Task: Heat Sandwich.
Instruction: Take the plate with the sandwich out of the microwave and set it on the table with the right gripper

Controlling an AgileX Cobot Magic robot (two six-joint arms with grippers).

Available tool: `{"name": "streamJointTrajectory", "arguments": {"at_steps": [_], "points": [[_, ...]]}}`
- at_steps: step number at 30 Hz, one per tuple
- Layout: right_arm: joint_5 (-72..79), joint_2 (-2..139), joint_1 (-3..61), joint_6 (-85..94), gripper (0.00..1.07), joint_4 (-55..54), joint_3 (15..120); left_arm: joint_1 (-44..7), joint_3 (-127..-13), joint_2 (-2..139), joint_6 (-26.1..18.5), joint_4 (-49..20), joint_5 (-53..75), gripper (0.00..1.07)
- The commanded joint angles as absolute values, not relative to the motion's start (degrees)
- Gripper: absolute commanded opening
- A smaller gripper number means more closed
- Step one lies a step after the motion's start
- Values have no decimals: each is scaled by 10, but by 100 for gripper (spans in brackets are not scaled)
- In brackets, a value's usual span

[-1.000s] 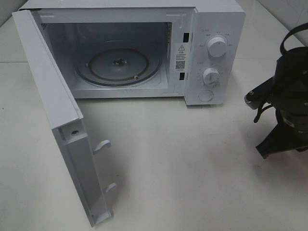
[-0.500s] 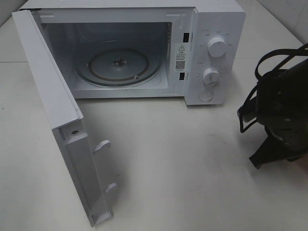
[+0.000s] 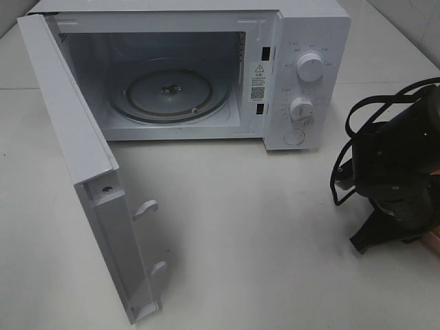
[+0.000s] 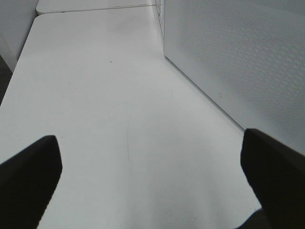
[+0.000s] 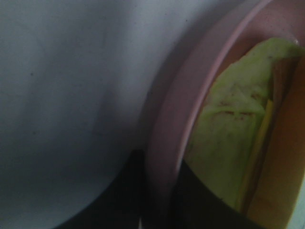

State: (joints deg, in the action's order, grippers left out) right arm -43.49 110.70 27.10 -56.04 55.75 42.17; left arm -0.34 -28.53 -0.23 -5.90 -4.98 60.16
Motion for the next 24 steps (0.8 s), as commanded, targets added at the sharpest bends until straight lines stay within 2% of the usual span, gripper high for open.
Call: {"name": "streamJointTrajectory", "arguments": {"at_steps": [1, 5, 8, 9, 10, 12, 13, 14, 15, 17, 18, 21, 24], "points": [[-445, 1109, 268, -567, 8, 565, 423, -1, -283, -18, -59, -54, 595, 98], [-445, 1108, 268, -567, 12, 563, 423, -1, -283, -18, -59, -54, 595, 98], [-446, 1105, 269, -565, 23, 560, 423, -1, -283, -18, -59, -54, 595, 98], [-446, 1101, 269, -564, 31, 556, 423, -1, -283, -18, -59, -54, 595, 98], [-446, 1101, 269, -564, 31, 556, 423, -1, -283, -18, -59, -54, 595, 98], [-446, 1091, 269, -563, 43, 550, 423, -1, -283, -18, -59, -54, 595, 98], [-448, 1078, 269, -562, 54, 546, 423, -1, -283, -18, -59, -54, 595, 98], [-449, 1073, 269, -562, 59, 546, 423, -1, -283, -18, -59, -54, 595, 98], [-449, 1073, 269, -562, 59, 546, 423, -1, -283, -18, -59, -54, 595, 98], [-457, 1059, 269, -560, 68, 543, 423, -1, -283, -18, -59, -54, 595, 98], [-464, 1041, 269, -548, 75, 532, 423, -1, -283, -18, -59, -54, 595, 98], [-466, 1020, 269, -521, 80, 515, 423, -1, -283, -18, -59, -54, 595, 98], [-462, 991, 269, -480, 79, 486, 423, -1, -283, -18, -59, -54, 595, 98]]}}
